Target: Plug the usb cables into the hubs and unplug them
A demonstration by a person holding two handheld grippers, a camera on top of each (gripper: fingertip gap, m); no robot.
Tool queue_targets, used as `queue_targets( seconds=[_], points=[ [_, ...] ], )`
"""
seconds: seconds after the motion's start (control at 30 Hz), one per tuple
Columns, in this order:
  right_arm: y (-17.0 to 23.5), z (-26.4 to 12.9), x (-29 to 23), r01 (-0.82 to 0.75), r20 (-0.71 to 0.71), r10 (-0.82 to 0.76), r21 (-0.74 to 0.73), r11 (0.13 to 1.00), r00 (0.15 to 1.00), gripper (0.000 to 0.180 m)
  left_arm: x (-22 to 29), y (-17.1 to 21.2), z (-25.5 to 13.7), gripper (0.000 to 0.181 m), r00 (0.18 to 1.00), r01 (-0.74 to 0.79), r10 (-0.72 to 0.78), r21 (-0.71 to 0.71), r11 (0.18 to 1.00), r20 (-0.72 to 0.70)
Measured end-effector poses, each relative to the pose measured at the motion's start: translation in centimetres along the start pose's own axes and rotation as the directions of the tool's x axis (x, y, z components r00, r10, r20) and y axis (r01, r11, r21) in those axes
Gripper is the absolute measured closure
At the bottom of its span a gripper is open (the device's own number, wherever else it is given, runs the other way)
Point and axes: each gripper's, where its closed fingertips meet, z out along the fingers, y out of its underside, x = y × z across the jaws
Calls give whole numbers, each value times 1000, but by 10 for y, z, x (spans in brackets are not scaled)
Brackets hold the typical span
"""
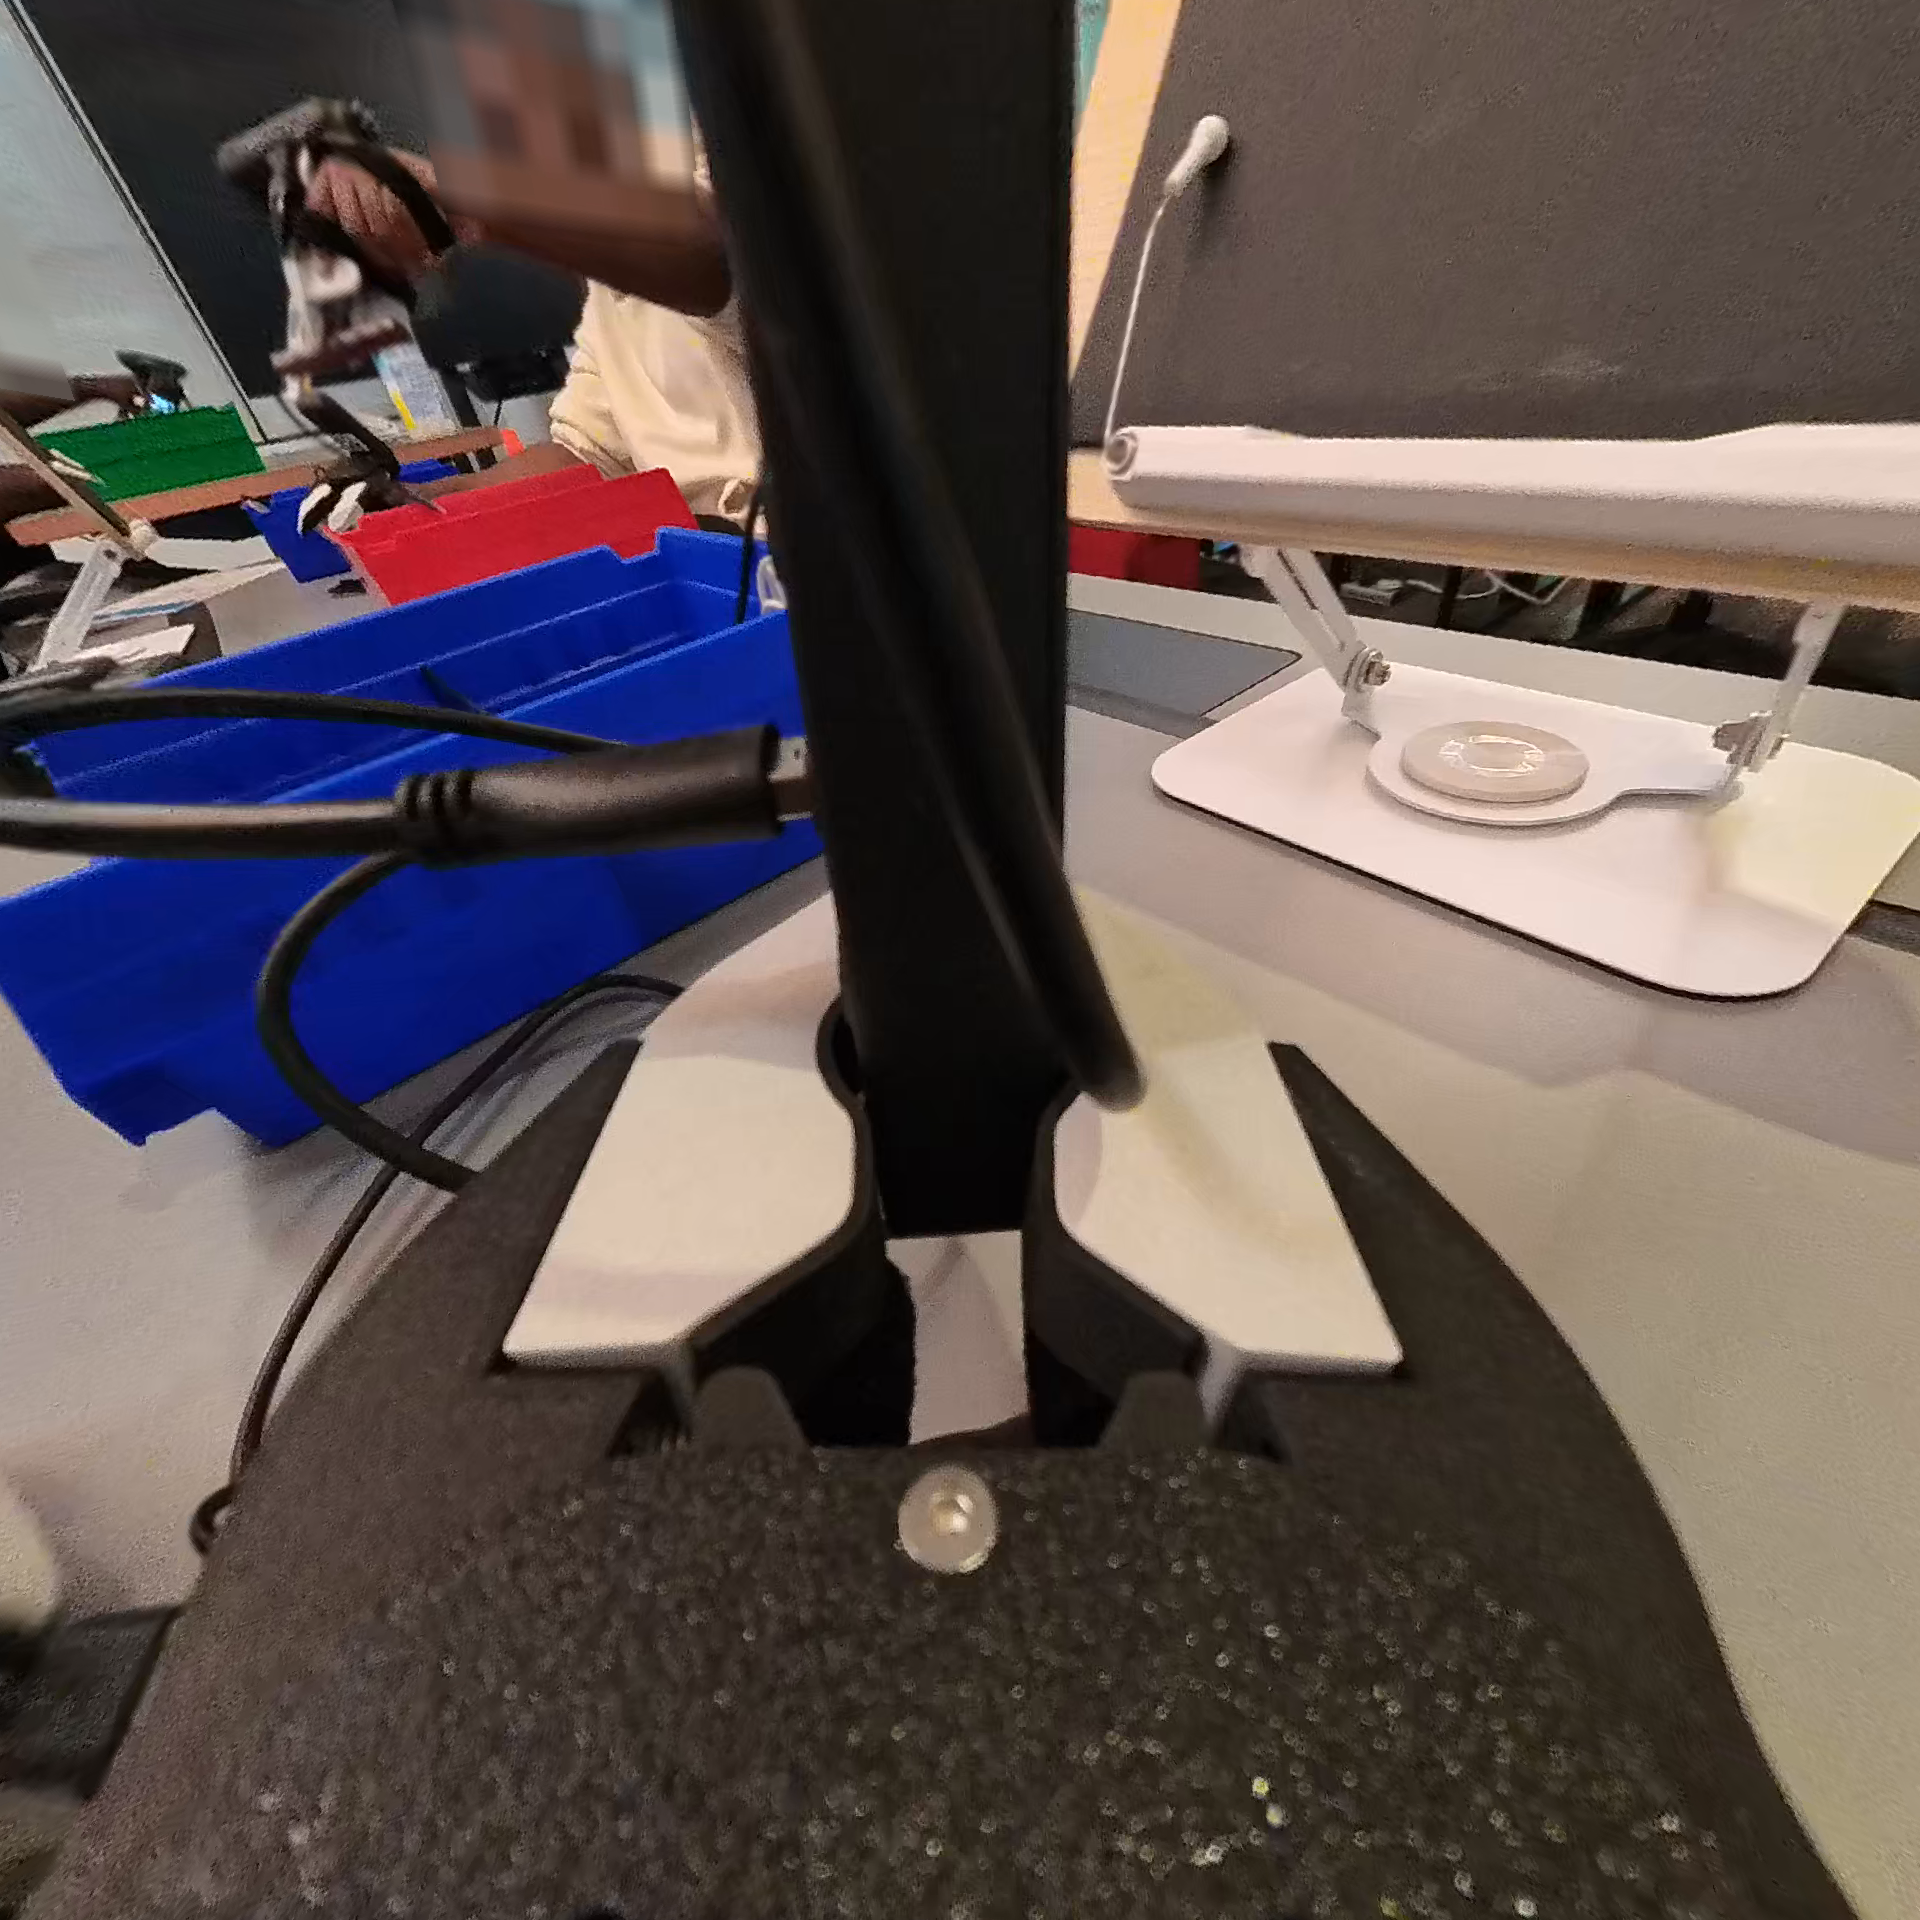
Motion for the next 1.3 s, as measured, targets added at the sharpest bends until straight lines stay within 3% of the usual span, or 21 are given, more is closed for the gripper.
queue_targets(
  seconds=[0.07,0.17,0.33,0.5,0.63,0.9,1.13,1.23,1.3],
  points=[
    [1,1,-4,22,-1,-22,-7,1000,1000,151,-9,-20,-14,155,999,19,-22,70,997,37],
    [1,2,-12,64,-6,-64,-11,998,998,151,-13,-60,-38,155,997,0,-13,179,984,70],
    [-1,2,-30,77,14,-77,-1,997,997,151,-30,-95,-37,151,994,-7,-9,142,990,109],
    [1,1,-40,97,15,-97,-7,995,995,152,-48,-96,-17,142,982,-137,151,-130,982,112],
    [0,0,-41,99,13,-99,-7,995,995,152,-51,-87,-3,140,992,-103,116,-230,968,44],
    [4,2,-42,132,13,-132,-27,991,991,152,-53,-80,17,163,997,79,-82,-216,973,-7],
    [11,7,-37,81,3,-81,-72,994,997,152,-58,-73,20,164,998,24,-10,-249,968,56],
    [9,5,-8,-135,-50,132,-59,989,990,152,-49,-59,17,164,999,-2,14,-291,957,39],
    [10,1,10,-101,-81,96,-56,993,992,152,-43,-50,14,164,999,-16,24,-283,959,23]
  ],
)
